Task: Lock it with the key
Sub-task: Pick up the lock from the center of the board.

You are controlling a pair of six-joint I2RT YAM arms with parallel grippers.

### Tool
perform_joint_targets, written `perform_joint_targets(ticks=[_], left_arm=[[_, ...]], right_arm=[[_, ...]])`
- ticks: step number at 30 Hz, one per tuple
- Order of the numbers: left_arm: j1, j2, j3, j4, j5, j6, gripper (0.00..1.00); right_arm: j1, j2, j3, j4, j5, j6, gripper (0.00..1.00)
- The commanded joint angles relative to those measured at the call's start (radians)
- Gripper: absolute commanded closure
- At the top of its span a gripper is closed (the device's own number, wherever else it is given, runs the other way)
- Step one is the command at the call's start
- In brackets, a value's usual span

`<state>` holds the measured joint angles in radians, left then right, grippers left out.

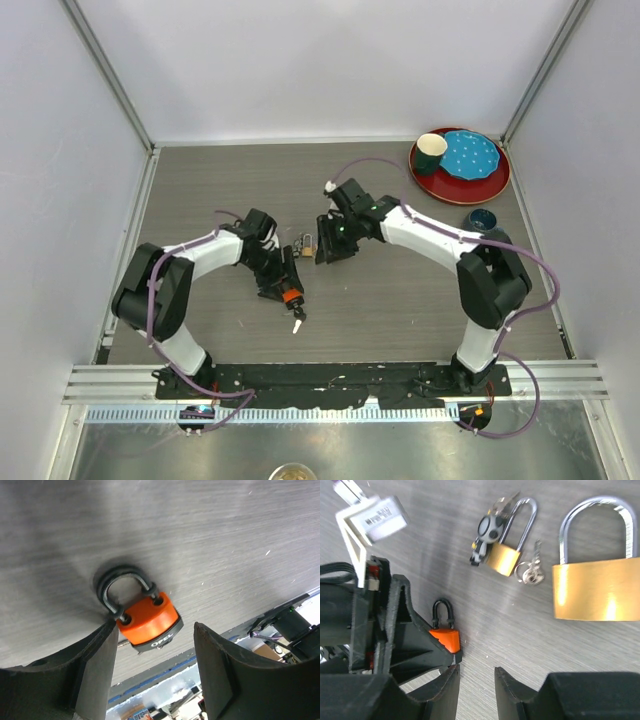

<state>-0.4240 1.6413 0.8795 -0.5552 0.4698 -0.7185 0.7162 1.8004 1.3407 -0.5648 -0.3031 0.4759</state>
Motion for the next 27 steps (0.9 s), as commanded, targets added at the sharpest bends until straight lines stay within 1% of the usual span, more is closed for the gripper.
perform_joint_targets(ticks=[1, 7, 10, 11, 12, 14, 16, 17, 18, 21, 27], left_arm=[[-0.021, 0.051, 0.097, -0.015, -0.031, 0.06, 0.36], [-0.064, 0.078, 0.176, -0.041, -0.056, 0.12, 0.37], [-0.091, 0.095, 0.222, -0.113, -0.089, 0.18, 0.36], [-0.11, 0.094, 0.229, -0.133, -0.13, 0.2, 0.36], [-0.117, 0.092, 0.234, -0.146, -0.141, 0.217, 0.35], [-0.133, 0.08, 0.233, -0.173, -0.171, 0.252, 0.34], [-0.154, 0.055, 0.225, -0.196, -0.23, 0.278, 0.32], [-0.163, 0.048, 0.225, -0.204, -0.253, 0.286, 0.31], [-0.179, 0.037, 0.222, -0.21, -0.307, 0.29, 0.31], [-0.205, 0.02, 0.204, -0.207, -0.362, 0.292, 0.3], [-0.229, 0.017, 0.182, -0.152, -0.379, 0.266, 0.3]], right_arm=[[-0.053, -0.105, 0.014, -0.01, 0.024, -0.003, 0.6], [-0.107, -0.134, -0.003, -0.026, 0.013, -0.026, 0.59], [-0.123, -0.139, -0.02, -0.026, 0.006, -0.029, 0.59], [-0.124, -0.141, -0.021, -0.026, 0.005, -0.031, 0.59], [-0.126, -0.142, -0.025, -0.026, 0.005, -0.033, 0.59], [-0.13, -0.145, -0.029, -0.026, 0.002, -0.036, 0.59], [-0.132, -0.145, -0.032, -0.024, 0.001, -0.036, 0.58], [-0.132, -0.145, -0.032, -0.026, -0.001, -0.037, 0.57], [-0.133, -0.145, -0.032, -0.024, 0.001, -0.036, 0.57], [-0.133, -0.141, -0.035, -0.018, -0.008, -0.034, 0.56], [-0.135, -0.136, -0.035, -0.011, -0.016, -0.033, 0.56]])
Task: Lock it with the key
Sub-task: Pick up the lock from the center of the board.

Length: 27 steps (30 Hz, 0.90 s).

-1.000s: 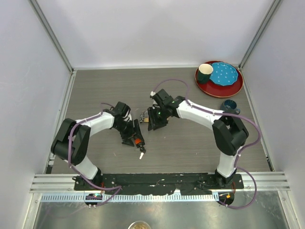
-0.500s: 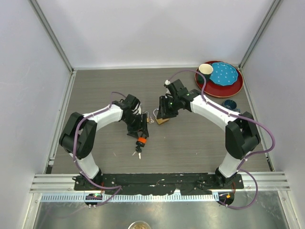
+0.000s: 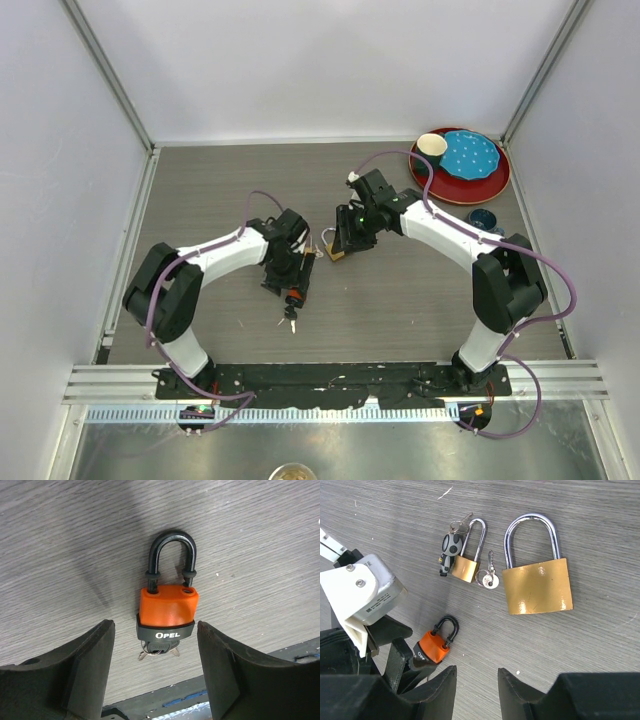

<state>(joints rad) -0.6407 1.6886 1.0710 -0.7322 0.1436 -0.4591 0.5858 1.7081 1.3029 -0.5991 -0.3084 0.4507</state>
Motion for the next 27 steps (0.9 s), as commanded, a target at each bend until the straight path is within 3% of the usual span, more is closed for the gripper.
perform_joint_targets(ticks=[1, 13, 17, 18, 21, 22, 24, 25, 27], left_arm=[[-0.017, -0.024, -0.009, 0.033, -0.055, 0.008, 0.31], [-0.057, 0.052, -0.002, 0.067, -0.041, 0.014, 0.34], [-0.068, 0.078, -0.009, 0.068, -0.056, 0.025, 0.41], [-0.07, 0.092, -0.009, 0.065, -0.061, 0.028, 0.45], [-0.07, 0.109, -0.002, 0.045, -0.067, 0.037, 0.69], [-0.071, 0.102, 0.0, 0.042, -0.068, 0.039, 0.82], [-0.07, 0.073, 0.007, 0.039, -0.073, 0.043, 0.94], [-0.071, 0.036, 0.013, 0.033, -0.085, 0.043, 1.0], [-0.07, -0.012, 0.036, 0.019, -0.09, 0.048, 1.0]], right_arm=[[-0.004, -0.044, 0.002, 0.024, -0.011, -0.006, 0.56], [-0.02, -0.048, -0.01, 0.022, -0.018, -0.01, 0.55], [-0.024, -0.051, -0.013, 0.024, -0.017, -0.01, 0.55], [-0.027, -0.053, -0.011, 0.025, -0.018, -0.009, 0.55], [-0.027, -0.059, -0.004, 0.021, -0.018, -0.009, 0.55], [-0.029, -0.064, -0.002, 0.022, -0.021, -0.01, 0.54], [-0.029, -0.079, -0.001, 0.025, -0.037, -0.015, 0.5], [-0.03, -0.084, 0.004, 0.024, -0.043, -0.021, 0.48], [-0.029, -0.099, 0.006, 0.03, -0.052, -0.024, 0.43]])
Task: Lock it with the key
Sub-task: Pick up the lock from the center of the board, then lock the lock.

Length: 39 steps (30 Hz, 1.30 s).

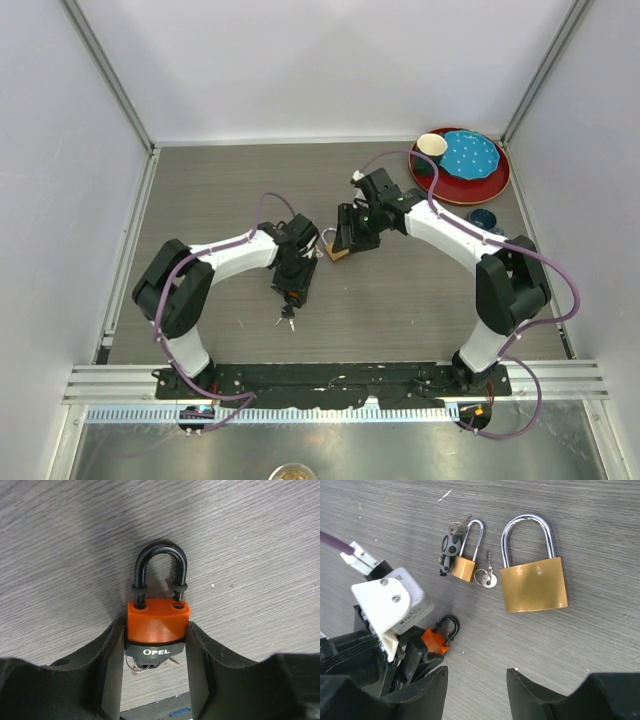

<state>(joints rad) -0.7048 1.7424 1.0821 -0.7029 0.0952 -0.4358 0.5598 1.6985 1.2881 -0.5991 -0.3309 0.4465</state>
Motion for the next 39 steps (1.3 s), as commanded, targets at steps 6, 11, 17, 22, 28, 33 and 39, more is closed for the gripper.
perform_joint_targets(ticks=[6, 11, 17, 22, 28, 33, 39], left_arm=[[-0.005, -0.251, 0.111, -0.035, -0.006, 0.034, 1.0], [-0.005, -0.369, 0.163, -0.029, 0.038, 0.052, 1.0], [-0.005, -0.455, 0.197, -0.038, 0.13, 0.077, 1.0], [-0.004, -0.474, 0.225, -0.05, 0.141, 0.077, 1.0], [-0.004, -0.468, 0.237, -0.026, 0.13, 0.065, 1.0], [-0.004, -0.466, 0.256, -0.006, 0.133, 0.055, 1.0], [-0.004, -0.466, 0.274, 0.003, 0.129, 0.055, 1.0]], right_arm=[[-0.003, -0.148, 0.025, 0.1, -0.121, -0.017, 0.29], [-0.003, -0.175, 0.042, 0.182, -0.229, 0.004, 0.28], [-0.006, -0.198, 0.043, 0.3, -0.316, 0.055, 0.28], [-0.006, -0.191, 0.028, 0.4, -0.413, 0.119, 0.35], [-0.008, -0.177, 0.016, 0.414, -0.482, 0.123, 0.47], [-0.006, -0.172, 0.014, 0.375, -0.468, 0.09, 0.51], [-0.006, -0.169, 0.007, 0.386, -0.496, 0.089, 0.59]])
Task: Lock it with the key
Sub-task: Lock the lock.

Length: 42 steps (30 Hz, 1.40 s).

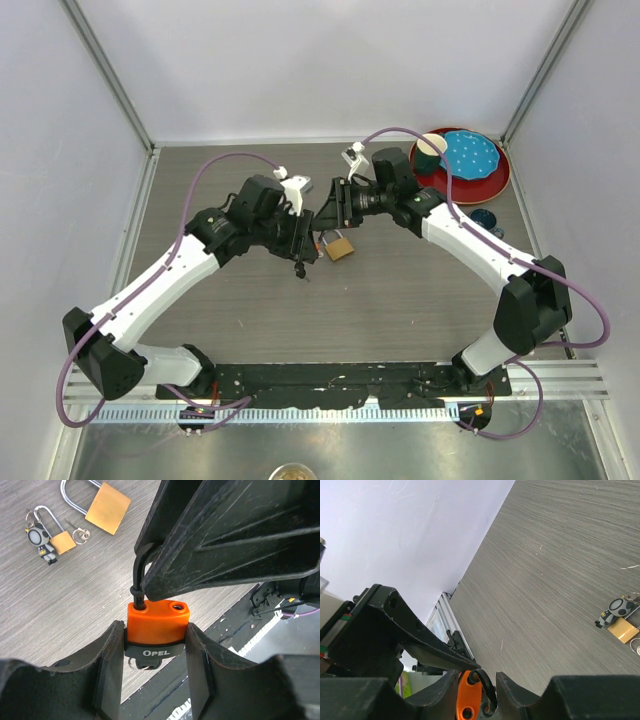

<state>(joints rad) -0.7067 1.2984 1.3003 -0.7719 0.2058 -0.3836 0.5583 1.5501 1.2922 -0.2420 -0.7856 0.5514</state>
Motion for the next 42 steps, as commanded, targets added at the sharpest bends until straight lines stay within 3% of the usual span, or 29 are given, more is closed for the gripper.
perform_joint_targets(ticks=[1, 2, 6, 9, 11, 12, 15, 18, 23, 26, 34, 42], left_arm=[[-0.002, -0.021, 0.059, 0.074, 0.02, 0.005, 1.0], [-0.002, -0.022, 0.062, 0.075, 0.021, 0.005, 1.0], [-0.002, -0.016, 0.071, 0.079, 0.021, 0.005, 1.0], [0.0, -0.014, 0.074, 0.083, 0.014, 0.005, 1.0], [0.007, -0.019, 0.085, 0.089, 0.014, 0.0, 0.87], [0.015, -0.019, 0.089, 0.094, 0.015, -0.003, 0.71], [0.065, -0.028, 0.119, 0.129, 0.046, -0.032, 0.45], [0.14, -0.037, 0.14, 0.226, 0.188, -0.096, 0.38], [0.237, -0.063, 0.145, 0.475, 0.326, -0.245, 0.32], [0.271, -0.067, 0.157, 0.566, 0.348, -0.261, 0.28], [0.28, -0.03, 0.18, 0.672, 0.438, -0.29, 0.27], [0.28, -0.036, 0.143, 0.767, 0.509, -0.345, 0.31]], right_arm=[[-0.005, -0.021, -0.001, 0.036, -0.047, -0.012, 0.61], [-0.006, -0.022, -0.004, 0.049, -0.053, -0.007, 0.64], [-0.005, -0.03, -0.004, 0.096, -0.072, 0.028, 0.98], [-0.006, -0.041, 0.002, 0.115, -0.066, 0.047, 0.98], [-0.005, -0.053, 0.013, 0.115, -0.037, 0.056, 0.98], [-0.006, -0.059, 0.015, 0.116, -0.026, 0.061, 0.98], [-0.005, -0.091, 0.009, 0.167, 0.009, 0.116, 0.98], [-0.005, -0.134, -0.017, 0.278, 0.04, 0.2, 0.99], [-0.006, -0.194, -0.037, 0.47, 0.104, 0.355, 0.98], [-0.009, -0.226, -0.045, 0.559, 0.155, 0.455, 0.99], [-0.041, -0.298, -0.042, 0.615, 0.308, 0.582, 0.99], [-0.066, -0.323, -0.045, 0.658, 0.345, 0.654, 0.98]])
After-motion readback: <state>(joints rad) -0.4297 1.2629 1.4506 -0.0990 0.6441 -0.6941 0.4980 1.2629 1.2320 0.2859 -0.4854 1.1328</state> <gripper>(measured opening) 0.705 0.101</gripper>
